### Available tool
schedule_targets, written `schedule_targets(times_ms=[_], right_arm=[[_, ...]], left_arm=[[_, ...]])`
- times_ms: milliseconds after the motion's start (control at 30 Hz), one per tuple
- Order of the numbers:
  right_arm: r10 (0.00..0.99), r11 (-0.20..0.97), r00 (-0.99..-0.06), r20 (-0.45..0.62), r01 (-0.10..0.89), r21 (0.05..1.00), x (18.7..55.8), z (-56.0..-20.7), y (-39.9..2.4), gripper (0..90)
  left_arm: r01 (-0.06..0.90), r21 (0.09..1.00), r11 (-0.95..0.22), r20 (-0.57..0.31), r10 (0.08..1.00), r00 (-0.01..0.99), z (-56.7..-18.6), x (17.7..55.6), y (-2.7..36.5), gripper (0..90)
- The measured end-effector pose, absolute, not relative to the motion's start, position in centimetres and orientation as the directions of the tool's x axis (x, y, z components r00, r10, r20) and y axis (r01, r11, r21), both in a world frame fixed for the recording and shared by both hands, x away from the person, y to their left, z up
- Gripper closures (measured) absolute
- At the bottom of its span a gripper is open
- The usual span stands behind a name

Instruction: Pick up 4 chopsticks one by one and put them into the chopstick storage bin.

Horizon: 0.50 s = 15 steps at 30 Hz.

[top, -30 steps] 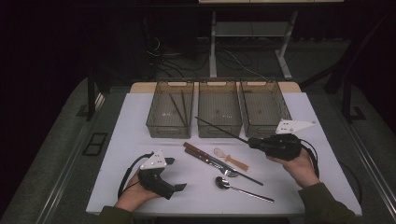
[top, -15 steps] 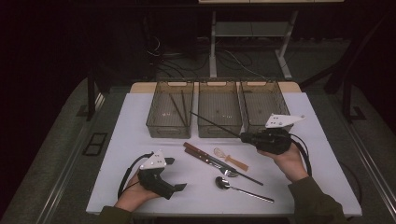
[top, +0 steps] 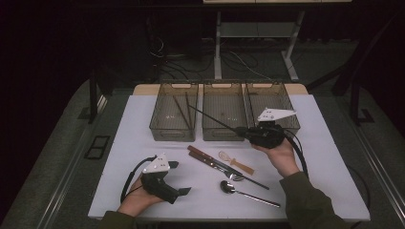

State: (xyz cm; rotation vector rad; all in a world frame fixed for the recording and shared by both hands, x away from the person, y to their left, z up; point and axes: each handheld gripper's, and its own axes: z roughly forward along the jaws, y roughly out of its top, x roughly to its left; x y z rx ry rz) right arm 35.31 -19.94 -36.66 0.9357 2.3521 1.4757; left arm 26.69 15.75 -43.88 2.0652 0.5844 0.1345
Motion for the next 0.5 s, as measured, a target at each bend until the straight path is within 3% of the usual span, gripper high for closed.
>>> schedule_targets(times_ms=[500], right_arm=[[0.641,0.318,-0.757,0.13,0.416,0.852,38.4,-35.7,-15.4,85.4]], left_arm=[[0.348,0.832,-0.432,-0.136,0.448,0.884,-43.9,26.8,15.7,0.0]])
